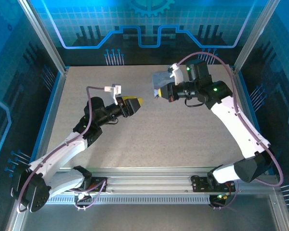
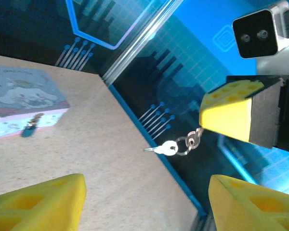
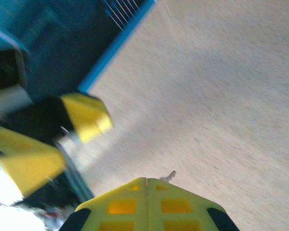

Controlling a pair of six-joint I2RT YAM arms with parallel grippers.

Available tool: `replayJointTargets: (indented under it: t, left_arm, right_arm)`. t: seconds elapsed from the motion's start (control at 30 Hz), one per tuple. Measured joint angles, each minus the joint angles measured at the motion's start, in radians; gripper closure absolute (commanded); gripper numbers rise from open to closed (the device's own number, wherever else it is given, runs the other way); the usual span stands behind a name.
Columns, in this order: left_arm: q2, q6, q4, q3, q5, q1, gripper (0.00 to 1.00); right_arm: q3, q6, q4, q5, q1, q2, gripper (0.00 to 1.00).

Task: Unlock a padlock with a key

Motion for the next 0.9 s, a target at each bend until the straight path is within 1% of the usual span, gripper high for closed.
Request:
replayJointTargets:
  t: [0.07, 0.1, 0.2, 0.33, 0.43, 0.57, 0.7, 0.8, 0.9]
  left_arm:
    - [-0.007, 0.052, -0.039, 0.0, 0.002, 0.0, 0.28]
    - [-0.008, 0.069, -0.05, 0.0, 0.006, 0.0, 0.28]
    - [-0.008, 0.123, -0.043, -0.012, 0.069, 0.0, 0.27]
    - [0.017, 0.145, 0.049, -0.026, 0.214, -0.005, 0.31]
    - [0.046, 0.15, 0.112, -0.025, 0.304, -0.017, 0.34]
    - [0.085, 0.149, 0.179, -0.025, 0.365, -0.038, 0.38]
    - [0.111, 0.101, 0.284, -0.025, 0.386, -0.039, 0.47]
    - [0.133, 0.064, 0.343, -0.025, 0.395, -0.04, 0.47]
    - [0.179, -0.01, 0.423, -0.022, 0.399, -0.039, 0.48]
  right_arm:
    - [0.009, -0.085, -0.072, 0.072, 0.04, 0.008, 1.0]
    - [0.01, -0.116, -0.093, 0.089, 0.054, 0.01, 1.0]
    - [0.011, -0.221, -0.129, 0.098, 0.077, 0.01, 1.0]
    - [0.011, -0.346, -0.128, 0.037, 0.077, -0.01, 1.0]
    - [0.011, -0.401, -0.122, -0.043, 0.071, -0.024, 1.0]
    - [0.004, -0.392, -0.077, -0.171, 0.026, -0.026, 1.0]
    - [-0.053, -0.323, 0.021, -0.297, -0.028, -0.039, 1.0]
    - [-0.082, -0.283, 0.071, -0.359, -0.041, -0.044, 1.0]
    - [-0.087, -0.262, 0.093, -0.394, -0.042, -0.044, 1.0]
